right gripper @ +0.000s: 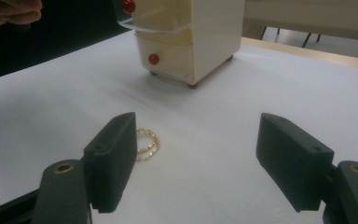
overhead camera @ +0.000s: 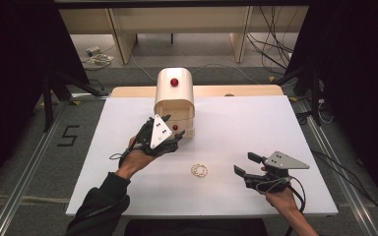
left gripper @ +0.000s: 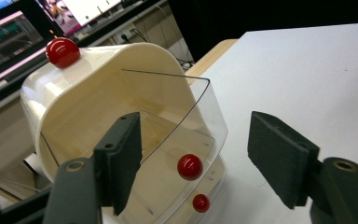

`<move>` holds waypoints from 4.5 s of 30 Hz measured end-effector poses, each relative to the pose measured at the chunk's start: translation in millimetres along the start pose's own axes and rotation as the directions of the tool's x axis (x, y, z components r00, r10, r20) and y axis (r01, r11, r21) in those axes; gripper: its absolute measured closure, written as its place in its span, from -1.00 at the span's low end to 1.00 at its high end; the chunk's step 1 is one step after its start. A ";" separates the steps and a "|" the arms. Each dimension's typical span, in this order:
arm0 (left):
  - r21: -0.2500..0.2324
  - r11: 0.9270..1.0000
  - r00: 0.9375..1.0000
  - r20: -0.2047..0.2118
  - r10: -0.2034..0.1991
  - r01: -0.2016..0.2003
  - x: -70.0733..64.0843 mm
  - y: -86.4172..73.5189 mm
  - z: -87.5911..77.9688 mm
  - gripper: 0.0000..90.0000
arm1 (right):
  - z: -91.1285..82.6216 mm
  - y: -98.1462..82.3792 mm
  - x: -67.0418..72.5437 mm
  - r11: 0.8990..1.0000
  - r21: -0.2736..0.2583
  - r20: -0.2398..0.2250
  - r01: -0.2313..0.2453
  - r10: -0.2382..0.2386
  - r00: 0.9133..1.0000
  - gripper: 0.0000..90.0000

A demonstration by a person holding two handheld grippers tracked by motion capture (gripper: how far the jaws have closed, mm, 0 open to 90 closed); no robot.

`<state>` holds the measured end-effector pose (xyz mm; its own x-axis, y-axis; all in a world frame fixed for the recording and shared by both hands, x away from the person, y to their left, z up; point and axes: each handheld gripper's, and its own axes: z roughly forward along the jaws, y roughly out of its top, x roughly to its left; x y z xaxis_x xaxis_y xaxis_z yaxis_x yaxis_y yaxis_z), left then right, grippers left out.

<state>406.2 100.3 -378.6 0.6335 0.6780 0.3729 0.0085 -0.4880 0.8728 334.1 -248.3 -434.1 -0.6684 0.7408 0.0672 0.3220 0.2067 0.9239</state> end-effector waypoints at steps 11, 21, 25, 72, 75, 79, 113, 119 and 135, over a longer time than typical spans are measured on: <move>0.113 0.993 0.997 0.078 -0.025 0.016 28.5 9.9 2.0 -0.32 | 1.1 -0.4 -0.2 1.000 0.007 0.001 0.000 0.000 1.000 -0.34; 0.172 0.985 0.993 0.111 -0.034 0.014 39.3 9.4 8.7 -0.19 | 1.3 -0.5 -0.3 1.000 0.008 0.000 -0.001 0.001 1.000 -0.33; 0.176 0.984 0.993 0.119 -0.020 -0.001 40.7 9.0 10.2 -0.07 | 1.5 -0.5 0.3 1.000 0.008 -0.002 -0.001 0.001 1.000 -0.33; 0.206 0.969 0.980 0.169 0.104 -0.138 40.6 3.6 12.3 0.61 | 0.7 -0.1 1.2 1.000 0.010 -0.010 0.004 -0.004 1.000 -0.32; 0.206 0.969 0.980 0.168 0.102 -0.136 40.2 4.5 11.4 0.64 | 0.6 -0.1 1.3 1.000 0.011 -0.009 0.005 -0.005 1.000 -0.32; 0.204 0.971 0.981 0.170 0.094 -0.129 40.2 3.7 10.5 0.64 | 0.5 -0.1 1.5 1.000 0.010 -0.008 0.006 -0.006 1.000 -0.32; 0.227 0.964 0.975 0.199 0.094 -0.139 31.6 7.6 3.3 0.65 | 0.3 0.3 1.5 1.000 0.008 -0.007 0.008 -0.008 1.000 -0.32; 0.233 0.962 0.974 0.207 0.093 -0.141 30.1 8.5 2.3 0.65 | 0.3 0.3 1.6 1.000 0.009 -0.006 0.007 -0.007 1.000 -0.32; 0.236 0.963 0.975 0.208 0.081 -0.130 29.4 9.4 0.5 0.57 | 0.1 0.4 1.7 1.000 0.008 -0.008 0.007 -0.007 1.000 -0.32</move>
<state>425.4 115.3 -359.6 0.7792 0.5070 0.3686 0.1084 -0.6882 0.7173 333.2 -246.9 -433.7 -0.6758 0.7343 0.0636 0.3224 0.2169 0.9214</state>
